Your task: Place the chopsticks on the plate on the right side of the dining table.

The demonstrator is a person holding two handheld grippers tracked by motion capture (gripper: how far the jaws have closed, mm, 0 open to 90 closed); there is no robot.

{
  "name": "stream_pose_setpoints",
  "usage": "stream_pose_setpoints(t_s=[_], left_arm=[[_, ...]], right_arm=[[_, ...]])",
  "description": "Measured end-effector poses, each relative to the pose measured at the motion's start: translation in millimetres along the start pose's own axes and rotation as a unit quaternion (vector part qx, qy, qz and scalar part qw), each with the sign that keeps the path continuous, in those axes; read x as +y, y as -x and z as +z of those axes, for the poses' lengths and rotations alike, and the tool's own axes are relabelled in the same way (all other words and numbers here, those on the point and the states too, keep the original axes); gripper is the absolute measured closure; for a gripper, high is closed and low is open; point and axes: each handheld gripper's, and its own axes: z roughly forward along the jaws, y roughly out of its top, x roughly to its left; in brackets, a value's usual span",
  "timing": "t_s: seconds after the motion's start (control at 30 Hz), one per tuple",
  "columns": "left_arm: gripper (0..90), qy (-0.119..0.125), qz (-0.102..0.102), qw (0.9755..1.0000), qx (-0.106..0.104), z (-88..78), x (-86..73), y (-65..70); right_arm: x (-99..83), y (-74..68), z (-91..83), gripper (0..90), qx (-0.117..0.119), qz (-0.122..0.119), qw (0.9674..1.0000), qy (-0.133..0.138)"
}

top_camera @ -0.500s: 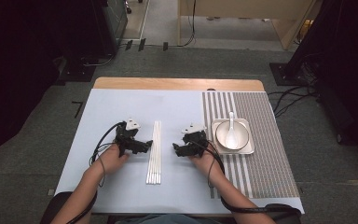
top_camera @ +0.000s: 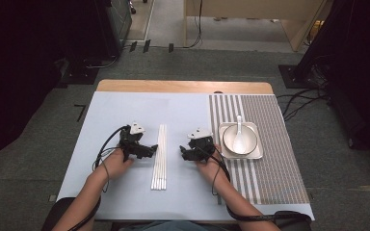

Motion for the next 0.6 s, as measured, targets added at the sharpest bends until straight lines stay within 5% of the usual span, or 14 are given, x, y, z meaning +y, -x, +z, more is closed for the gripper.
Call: stream_pose_setpoints(t_s=[0.07, 0.2, 0.43, 0.6], left_arm=[[0.0, 0.000, 0.000, 1.0000, 0.000, 0.0, 0.1, -0.1], [0.0, 0.000, 0.000, 1.0000, 0.000, 0.0, 0.1, -0.1], [0.0, -0.001, 0.000, 1.0000, -0.001, -0.1, 0.2, -0.3], [0.0, -0.001, 0.000, 1.0000, -0.001, 0.0, 0.2, -0.3]], right_arm=[[0.3, 3.2, 0.5, 23.8, 0.011, 0.013, 0.9999, -0.004], [-0.7, -0.2, -1.5, 33.6, 0.017, -0.010, 0.9998, 0.006], [4.5, -3.8, 3.2, 18.8, 0.016, 0.012, 0.9997, -0.015], [8.3, -2.3, 1.4, 25.3, 0.025, 0.024, 0.9992, -0.020]])
